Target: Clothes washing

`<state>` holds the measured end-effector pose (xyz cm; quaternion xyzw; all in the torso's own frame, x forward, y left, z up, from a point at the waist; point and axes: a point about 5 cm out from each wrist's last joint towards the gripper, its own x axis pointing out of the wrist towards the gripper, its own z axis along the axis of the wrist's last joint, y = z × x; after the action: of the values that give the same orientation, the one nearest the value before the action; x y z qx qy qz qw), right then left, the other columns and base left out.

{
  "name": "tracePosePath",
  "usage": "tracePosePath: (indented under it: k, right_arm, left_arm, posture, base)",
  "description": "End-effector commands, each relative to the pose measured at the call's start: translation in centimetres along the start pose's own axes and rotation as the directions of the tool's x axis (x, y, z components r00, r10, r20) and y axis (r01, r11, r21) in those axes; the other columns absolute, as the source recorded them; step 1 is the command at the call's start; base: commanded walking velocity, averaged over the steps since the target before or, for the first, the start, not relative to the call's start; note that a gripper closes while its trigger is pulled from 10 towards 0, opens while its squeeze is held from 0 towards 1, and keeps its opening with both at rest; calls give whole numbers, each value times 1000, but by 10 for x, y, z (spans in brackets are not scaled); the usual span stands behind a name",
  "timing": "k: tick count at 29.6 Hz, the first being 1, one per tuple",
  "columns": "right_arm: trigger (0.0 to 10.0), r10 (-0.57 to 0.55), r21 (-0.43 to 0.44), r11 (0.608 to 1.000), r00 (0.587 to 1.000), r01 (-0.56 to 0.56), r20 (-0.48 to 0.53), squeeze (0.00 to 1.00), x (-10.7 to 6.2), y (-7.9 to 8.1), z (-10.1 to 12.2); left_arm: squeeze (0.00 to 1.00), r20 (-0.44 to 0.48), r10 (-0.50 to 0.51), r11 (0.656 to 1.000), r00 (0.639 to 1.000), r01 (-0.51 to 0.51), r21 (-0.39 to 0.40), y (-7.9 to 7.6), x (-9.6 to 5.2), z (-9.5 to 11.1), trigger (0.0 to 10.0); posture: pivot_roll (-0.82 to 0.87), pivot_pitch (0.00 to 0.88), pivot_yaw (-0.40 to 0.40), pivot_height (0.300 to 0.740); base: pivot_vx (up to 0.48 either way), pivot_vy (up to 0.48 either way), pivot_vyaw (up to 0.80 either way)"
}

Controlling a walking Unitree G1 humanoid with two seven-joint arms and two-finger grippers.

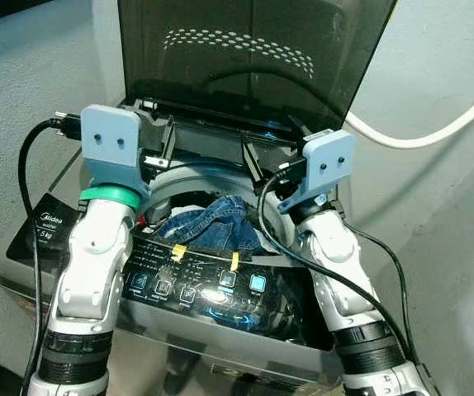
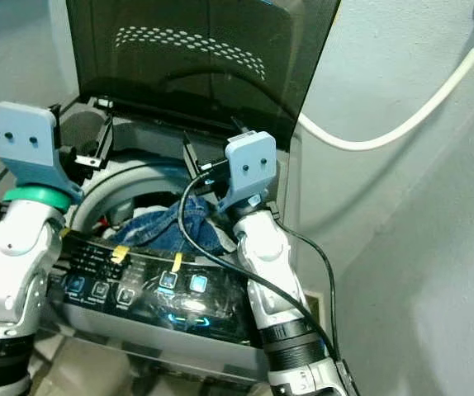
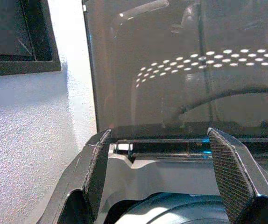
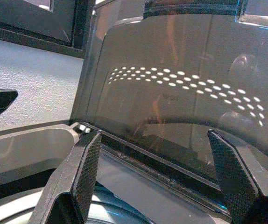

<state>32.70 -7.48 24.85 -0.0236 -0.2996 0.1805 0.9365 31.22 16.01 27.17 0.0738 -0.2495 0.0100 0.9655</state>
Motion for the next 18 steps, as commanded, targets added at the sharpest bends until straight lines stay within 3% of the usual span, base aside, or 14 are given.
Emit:
tracePosePath:
  k: [1,7,13,15,18]
  right_arm:
    - [10000,-22,-1,1000,1000,22,-6,0,-4,-4,-2]
    - [10000,-35,-6,999,999,35,3,0,-2,-9,-1]
    - [10000,-73,-31,997,997,74,22,0,-3,-22,3]
    - [10000,-168,-72,983,985,170,29,0,-12,-33,6]
    - [10000,-203,-82,975,979,205,33,0,-16,-36,8]
  left_arm:
    - [0,-5,10,1000,1000,-10,22,5,-1,-2,10000]
    - [0,9,11,998,1000,-11,62,13,3,-1,10000]
    - [0,33,-37,998,999,35,52,-1,10,4,10000]
    - [0,31,-108,994,994,107,23,-17,13,1,10000]
    - [0,27,-135,991,991,135,6,-23,13,0,10000]
  posture:
    - [180,22,-49,740]
    - [182,16,-33,740]
    - [140,2,9,740]
    - [75,5,73,740]
    - [71,7,77,740]
  base:
    - [0,0,0]
    - [0,0,0]
    - [0,0,0]
    - [0,0,0]
    - [0,0,0]
